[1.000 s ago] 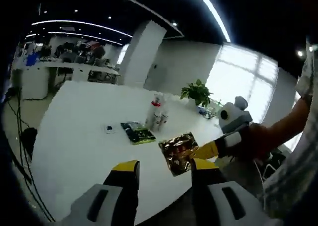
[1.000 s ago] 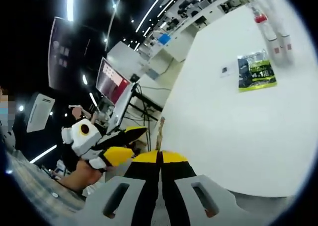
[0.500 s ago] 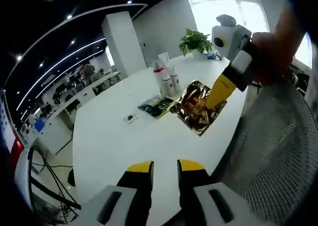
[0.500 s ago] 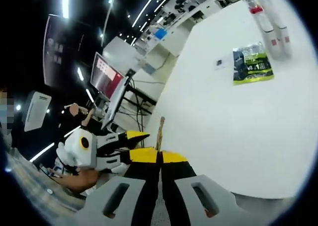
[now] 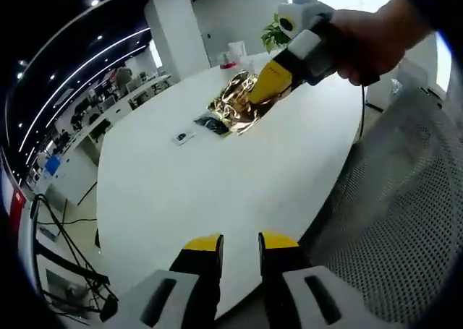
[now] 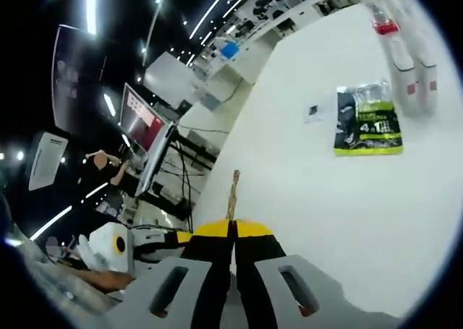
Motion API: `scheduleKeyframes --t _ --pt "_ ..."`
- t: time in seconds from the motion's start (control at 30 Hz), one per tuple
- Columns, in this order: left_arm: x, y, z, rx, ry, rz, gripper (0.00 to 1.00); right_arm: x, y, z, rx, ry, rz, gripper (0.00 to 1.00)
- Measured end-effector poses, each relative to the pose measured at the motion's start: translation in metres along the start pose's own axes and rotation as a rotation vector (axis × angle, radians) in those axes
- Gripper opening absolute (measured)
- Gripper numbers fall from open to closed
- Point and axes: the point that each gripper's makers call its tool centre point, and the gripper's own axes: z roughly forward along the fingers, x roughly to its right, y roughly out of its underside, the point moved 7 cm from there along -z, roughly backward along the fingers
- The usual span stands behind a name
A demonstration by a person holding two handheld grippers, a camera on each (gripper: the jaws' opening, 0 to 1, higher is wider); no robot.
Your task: Arrange the skincare products in the storage area until every visible bottle or jar stands upright without overlapping.
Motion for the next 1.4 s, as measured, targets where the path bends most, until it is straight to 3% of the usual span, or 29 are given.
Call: scheduleKeyframes --t 0.2,0.53,1.07,1.4 --pt "-0.002 0.003 0.002 -0.030 -0.006 -0.002 0.20 0.023 -0.020 0.017 -0.008 0.052 0.013 0.00" --pt "-0.003 0.006 0.003 -0.059 -0.009 0.001 0.20 0.049 -0.030 0.040 -0.040 0.112 0.078 0.00" --pt "-0.004 0.008 0.003 -0.067 -0.012 -0.006 0.20 0.060 -0.028 0.053 -0.098 0.155 0.076 0.00" --pt "-0.007 0.010 0.004 -0.086 -0.022 -0.013 0.22 0.069 -0.033 0.050 -0.085 0.173 0.089 0.00"
